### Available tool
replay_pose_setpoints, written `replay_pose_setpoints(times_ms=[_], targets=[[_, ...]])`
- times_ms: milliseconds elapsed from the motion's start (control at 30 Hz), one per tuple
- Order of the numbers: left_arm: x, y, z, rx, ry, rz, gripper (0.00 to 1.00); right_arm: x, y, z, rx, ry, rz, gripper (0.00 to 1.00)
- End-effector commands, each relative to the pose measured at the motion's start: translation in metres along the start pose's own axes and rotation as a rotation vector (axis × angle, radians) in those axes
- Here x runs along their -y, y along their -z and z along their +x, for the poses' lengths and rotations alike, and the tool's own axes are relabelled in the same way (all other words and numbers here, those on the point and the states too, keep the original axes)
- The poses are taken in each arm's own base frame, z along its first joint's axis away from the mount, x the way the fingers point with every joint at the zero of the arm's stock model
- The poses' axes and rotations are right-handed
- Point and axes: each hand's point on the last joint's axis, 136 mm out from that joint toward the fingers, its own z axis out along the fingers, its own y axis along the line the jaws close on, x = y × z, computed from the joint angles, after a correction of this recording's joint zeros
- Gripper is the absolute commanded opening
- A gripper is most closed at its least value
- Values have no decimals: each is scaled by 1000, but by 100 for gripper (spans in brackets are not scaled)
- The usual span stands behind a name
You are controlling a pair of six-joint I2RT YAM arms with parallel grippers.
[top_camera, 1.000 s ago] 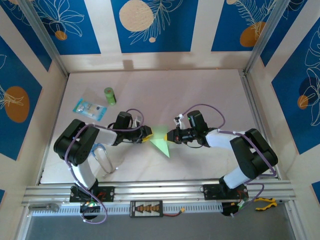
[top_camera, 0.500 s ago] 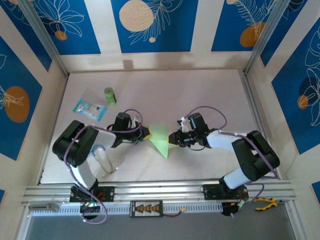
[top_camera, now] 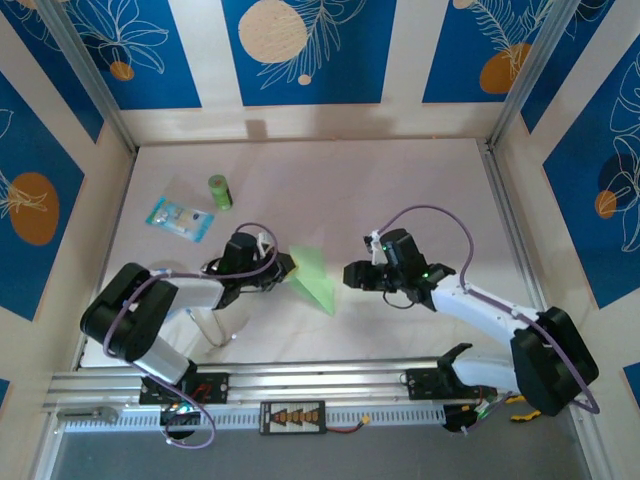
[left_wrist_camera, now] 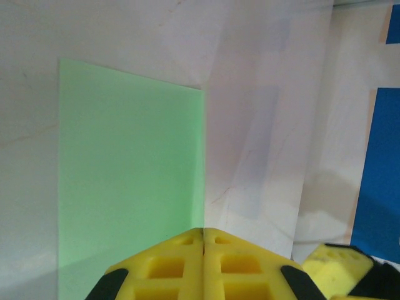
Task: Fold a paper plane with a square sheet of paper (pick it up from the middle)
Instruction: Fourth fold the wing at the center of the table.
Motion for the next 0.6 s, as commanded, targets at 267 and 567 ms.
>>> replay_pose_setpoints(times_ms=[267,567], targets=[[6,7,3,99,27,-57,0,-36,-13,24,203,600,104,41],[11,8,5,94,32,-60,0,-47,-50,32,217,792,188,41]])
